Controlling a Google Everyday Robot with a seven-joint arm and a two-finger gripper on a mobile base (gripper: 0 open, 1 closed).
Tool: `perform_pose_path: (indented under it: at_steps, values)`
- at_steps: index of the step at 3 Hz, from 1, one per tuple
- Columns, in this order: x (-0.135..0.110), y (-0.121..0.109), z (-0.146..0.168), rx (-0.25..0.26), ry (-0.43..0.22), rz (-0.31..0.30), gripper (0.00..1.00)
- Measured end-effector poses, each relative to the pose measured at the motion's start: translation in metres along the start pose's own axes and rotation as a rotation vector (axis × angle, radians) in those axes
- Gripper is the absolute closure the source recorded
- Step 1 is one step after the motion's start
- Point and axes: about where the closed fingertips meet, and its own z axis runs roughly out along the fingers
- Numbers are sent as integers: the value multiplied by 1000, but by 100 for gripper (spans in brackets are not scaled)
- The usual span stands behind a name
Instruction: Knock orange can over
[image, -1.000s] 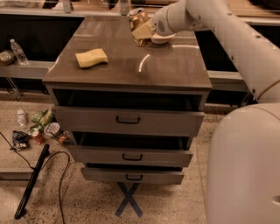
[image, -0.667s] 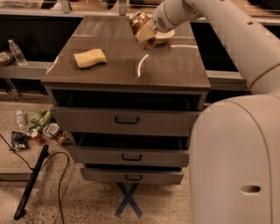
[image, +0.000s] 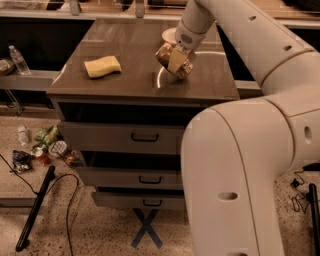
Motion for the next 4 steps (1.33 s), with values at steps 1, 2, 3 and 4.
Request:
perform_pose_path:
  at_steps: [1,2,3,4]
  values:
    - [8,6,6,-10,111,-69,81]
    - [7,9,11,-23,136,-87,58]
    - [4,14,16,-41,131,-83,27]
    - [3,14,16,-46,117,-66,0]
